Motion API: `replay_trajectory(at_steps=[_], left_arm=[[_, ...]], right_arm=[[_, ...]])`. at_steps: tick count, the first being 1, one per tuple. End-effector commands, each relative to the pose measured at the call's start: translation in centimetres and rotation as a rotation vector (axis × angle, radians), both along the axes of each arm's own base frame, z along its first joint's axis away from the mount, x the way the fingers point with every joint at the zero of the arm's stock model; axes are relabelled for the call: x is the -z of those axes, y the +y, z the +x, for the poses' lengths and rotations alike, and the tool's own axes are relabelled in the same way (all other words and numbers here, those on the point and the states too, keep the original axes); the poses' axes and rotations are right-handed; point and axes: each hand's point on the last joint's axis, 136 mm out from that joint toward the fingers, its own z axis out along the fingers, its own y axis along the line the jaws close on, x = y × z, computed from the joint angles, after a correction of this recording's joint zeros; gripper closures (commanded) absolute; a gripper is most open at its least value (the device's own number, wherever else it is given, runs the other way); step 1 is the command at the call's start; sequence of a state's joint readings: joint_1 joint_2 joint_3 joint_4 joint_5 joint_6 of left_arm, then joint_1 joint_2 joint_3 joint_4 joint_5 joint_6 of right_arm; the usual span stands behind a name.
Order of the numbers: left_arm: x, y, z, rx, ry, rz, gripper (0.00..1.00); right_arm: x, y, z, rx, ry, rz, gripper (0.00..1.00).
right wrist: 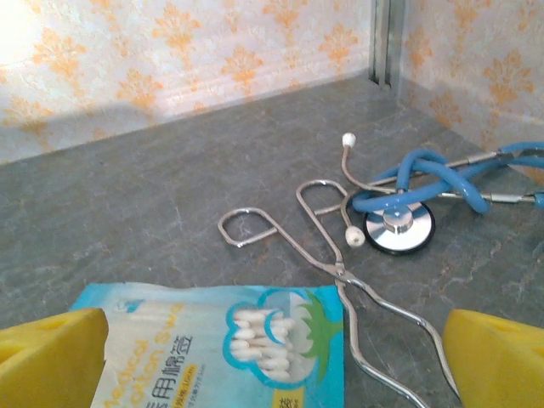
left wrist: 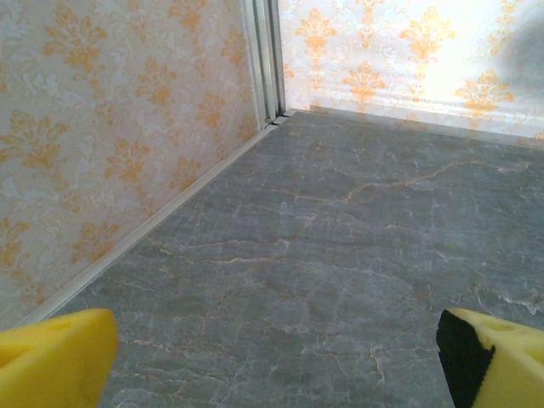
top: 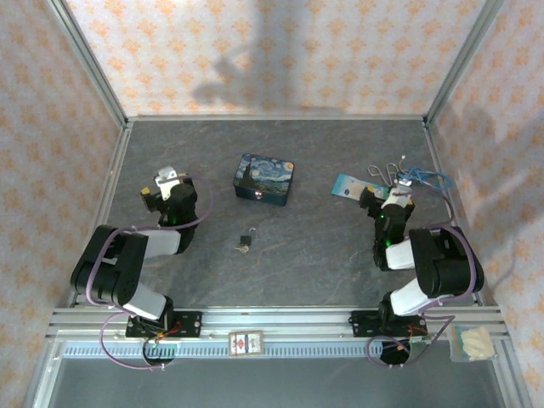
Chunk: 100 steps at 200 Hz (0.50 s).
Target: Unlock a padlock with a key
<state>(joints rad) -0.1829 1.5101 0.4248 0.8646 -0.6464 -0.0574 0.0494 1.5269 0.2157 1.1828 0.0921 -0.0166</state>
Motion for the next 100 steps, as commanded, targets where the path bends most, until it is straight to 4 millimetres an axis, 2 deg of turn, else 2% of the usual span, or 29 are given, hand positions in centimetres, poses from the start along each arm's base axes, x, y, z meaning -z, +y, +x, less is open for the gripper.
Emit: replay_trajectory(at_steps=[1,22,33,45,60,100], left_arm=[[-1.9,-0.4,-0.1,0.095,-0.133,0.013,0.01],[-1.2,-0.3,-0.6,0.208,-0.188,-0.069,0.01],[-0.6,0.4,-1.1,0.237,-0.213,-0.125,0.01],[-1.4,0.1,-1.9,0.277,-0.288,-0.103,0.01],[-0.4,0.0,-1.2,0.28,-0.214,-0.127,0.01],[-0.6,-0.2,-1.1,0.296,-0.226,-0.111,0.01]], right_arm=[[-2.2,-0.1,0.3,0.005,-0.089,0.003,0.0],[-2.2,-0.1,0.4,0.003,-0.086,0.004,0.0],[-2.1,-0.1,0.4,0.003,-0.085,0.001,0.0],[-2.1,0.0,0.4,0.001,-0.08,0.001,0.0],[-2.1,0.0,0.4,0.0,-0.082,0.001,0.0],[-2.2,0.0,0.4,-0.001,-0.085,0.002,0.0]])
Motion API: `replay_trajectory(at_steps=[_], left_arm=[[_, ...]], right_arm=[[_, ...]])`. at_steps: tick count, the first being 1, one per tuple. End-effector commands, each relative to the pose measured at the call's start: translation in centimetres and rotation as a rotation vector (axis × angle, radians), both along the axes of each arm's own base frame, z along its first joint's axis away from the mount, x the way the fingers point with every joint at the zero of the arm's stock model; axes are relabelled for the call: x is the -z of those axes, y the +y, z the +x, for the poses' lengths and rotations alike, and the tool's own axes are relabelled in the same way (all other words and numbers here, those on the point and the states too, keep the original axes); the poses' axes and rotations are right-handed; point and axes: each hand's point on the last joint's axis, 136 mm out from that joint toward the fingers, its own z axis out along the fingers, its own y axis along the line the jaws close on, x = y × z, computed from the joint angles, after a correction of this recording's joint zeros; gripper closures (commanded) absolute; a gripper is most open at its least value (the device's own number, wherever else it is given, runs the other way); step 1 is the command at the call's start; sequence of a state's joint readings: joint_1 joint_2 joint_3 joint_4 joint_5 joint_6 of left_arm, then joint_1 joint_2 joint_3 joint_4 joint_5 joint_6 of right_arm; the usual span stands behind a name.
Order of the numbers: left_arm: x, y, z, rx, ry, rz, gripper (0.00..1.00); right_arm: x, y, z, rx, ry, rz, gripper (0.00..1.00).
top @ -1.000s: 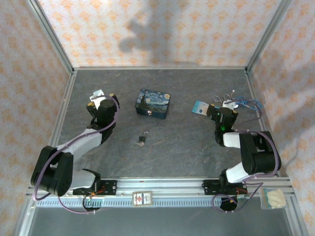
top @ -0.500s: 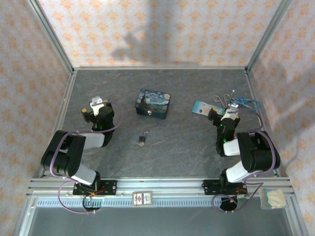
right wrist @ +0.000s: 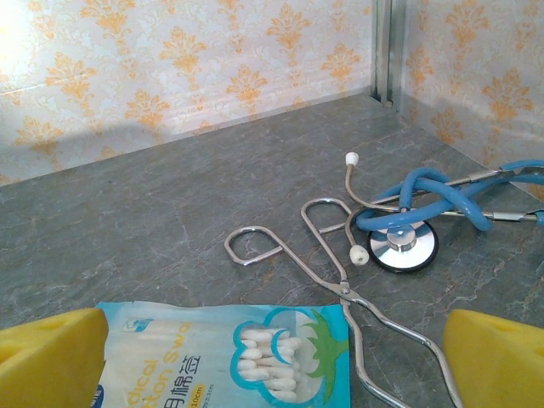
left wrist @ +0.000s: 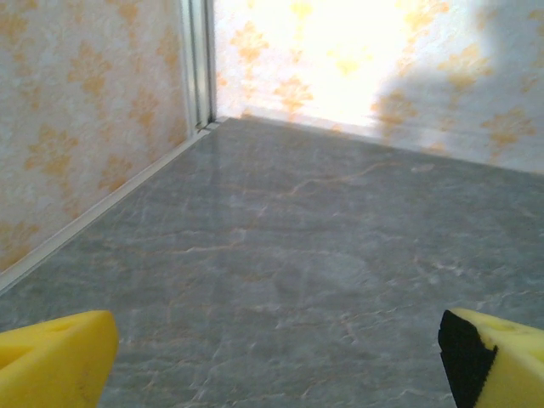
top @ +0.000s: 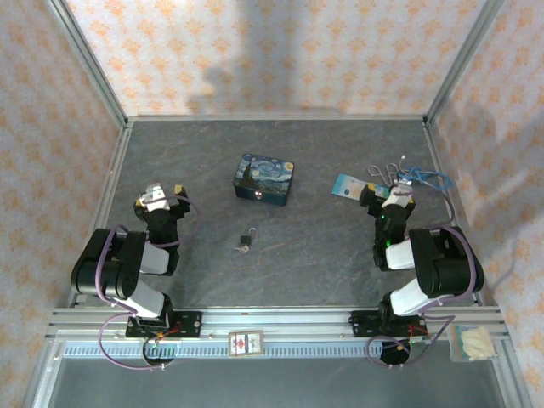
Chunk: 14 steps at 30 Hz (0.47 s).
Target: Unlock a padlock with a key
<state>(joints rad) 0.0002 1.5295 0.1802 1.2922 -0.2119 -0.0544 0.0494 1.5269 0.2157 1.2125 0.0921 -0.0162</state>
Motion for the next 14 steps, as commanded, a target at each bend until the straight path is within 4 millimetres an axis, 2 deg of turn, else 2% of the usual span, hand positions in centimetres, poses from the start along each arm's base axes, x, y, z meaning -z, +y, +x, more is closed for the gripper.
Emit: replay_trajectory(at_steps=[1,14], left_arm=[[-1.94,-0.77,0.76,0.05,-0.083,-0.009,0.01],[-1.85,-0.81,0.78,0.046,-0.076,-0.005,0.01]], right_arm=[[-1.45,0.02,0.27,-0.002,-0.054,-0.001,0.0],[-1.47,-0.03,0.23,0.0,-0.055,-0.001,0.0]])
